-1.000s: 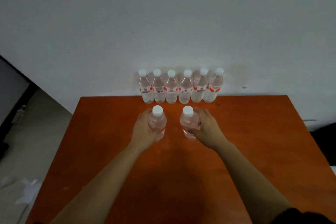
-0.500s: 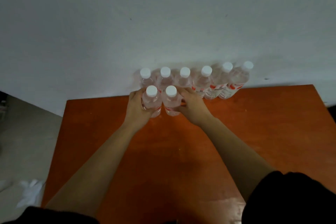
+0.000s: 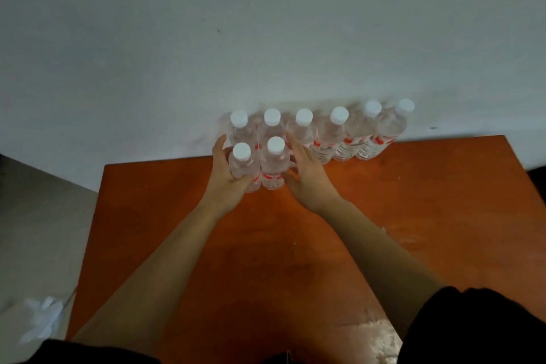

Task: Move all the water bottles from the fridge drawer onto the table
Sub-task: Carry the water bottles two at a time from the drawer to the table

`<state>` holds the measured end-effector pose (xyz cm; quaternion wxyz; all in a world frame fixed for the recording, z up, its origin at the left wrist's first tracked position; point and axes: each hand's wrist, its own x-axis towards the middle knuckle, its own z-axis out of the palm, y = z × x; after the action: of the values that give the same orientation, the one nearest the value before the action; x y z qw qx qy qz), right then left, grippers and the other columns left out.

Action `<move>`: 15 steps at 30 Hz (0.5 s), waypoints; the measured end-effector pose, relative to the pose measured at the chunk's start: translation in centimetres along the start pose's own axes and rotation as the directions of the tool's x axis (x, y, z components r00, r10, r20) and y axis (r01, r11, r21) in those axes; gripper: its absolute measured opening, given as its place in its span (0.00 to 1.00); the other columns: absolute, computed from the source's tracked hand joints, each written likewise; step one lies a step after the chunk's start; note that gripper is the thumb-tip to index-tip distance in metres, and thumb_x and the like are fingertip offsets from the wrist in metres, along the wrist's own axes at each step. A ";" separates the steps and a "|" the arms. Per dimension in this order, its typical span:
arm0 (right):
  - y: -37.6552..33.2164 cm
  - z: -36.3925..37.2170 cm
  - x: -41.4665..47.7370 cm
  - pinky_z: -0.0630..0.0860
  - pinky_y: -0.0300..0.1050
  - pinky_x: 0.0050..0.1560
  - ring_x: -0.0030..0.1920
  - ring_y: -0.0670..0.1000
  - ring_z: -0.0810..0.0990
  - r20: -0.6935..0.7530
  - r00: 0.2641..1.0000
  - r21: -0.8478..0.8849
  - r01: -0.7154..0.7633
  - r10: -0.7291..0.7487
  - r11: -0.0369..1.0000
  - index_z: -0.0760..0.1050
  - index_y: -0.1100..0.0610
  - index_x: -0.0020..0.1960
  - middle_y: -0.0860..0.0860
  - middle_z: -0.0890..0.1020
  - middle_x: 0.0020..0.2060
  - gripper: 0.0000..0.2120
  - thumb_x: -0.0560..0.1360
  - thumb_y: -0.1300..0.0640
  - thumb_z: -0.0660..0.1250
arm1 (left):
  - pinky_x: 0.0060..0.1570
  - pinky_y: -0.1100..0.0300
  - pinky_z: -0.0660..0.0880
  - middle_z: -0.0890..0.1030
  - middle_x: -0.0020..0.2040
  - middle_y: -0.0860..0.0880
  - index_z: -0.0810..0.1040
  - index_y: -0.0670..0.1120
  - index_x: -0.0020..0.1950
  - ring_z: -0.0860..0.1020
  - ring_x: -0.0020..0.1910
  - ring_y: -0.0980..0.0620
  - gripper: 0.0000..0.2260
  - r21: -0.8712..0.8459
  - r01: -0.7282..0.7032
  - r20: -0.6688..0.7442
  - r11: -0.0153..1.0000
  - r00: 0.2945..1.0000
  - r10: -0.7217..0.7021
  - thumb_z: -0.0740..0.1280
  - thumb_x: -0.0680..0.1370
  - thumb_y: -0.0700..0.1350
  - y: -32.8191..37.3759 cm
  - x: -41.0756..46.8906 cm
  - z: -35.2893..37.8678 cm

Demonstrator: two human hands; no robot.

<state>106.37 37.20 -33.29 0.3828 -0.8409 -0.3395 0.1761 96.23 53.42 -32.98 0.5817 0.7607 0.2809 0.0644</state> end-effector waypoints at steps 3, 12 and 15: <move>-1.2 -1.7 -1.1 0.73 0.55 0.68 0.69 0.54 0.71 -0.077 0.996 -0.051 0.029 -0.033 0.998 0.57 0.50 0.79 0.53 0.69 0.71 0.30 0.80 0.64 0.61 | 0.70 0.44 0.68 0.62 0.78 0.52 0.52 0.54 0.79 0.64 0.75 0.51 0.41 0.010 -0.083 -0.025 0.997 0.996 0.083 0.72 0.74 0.53 0.9 -0.7 -0.7; -0.9 -5.8 -7.8 0.57 0.58 0.77 0.80 0.57 0.52 -0.422 0.901 -0.414 -0.091 -0.103 0.906 0.53 0.52 0.81 0.57 0.51 0.80 0.29 0.84 0.43 0.53 | 0.77 0.41 0.51 0.50 0.82 0.44 0.52 0.49 0.81 0.48 0.81 0.44 0.31 0.647 -0.306 -0.111 0.698 0.868 0.483 0.48 0.82 0.62 5.0 -3.9 2.7; -0.4 -8.1 -11.6 0.47 0.61 0.78 0.80 0.58 0.41 -0.485 0.872 -0.500 -0.211 -0.070 0.840 0.47 0.50 0.82 0.57 0.43 0.81 0.33 0.83 0.38 0.51 | 0.76 0.36 0.47 0.45 0.82 0.42 0.49 0.50 0.82 0.43 0.80 0.42 0.31 0.746 -0.346 -0.006 0.569 0.851 0.526 0.47 0.82 0.63 6.2 -5.6 5.4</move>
<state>102.50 24.93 -27.30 0.1969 -0.9429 -0.2360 -0.1281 96.08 44.99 -27.65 0.1642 0.9586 0.1498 0.1778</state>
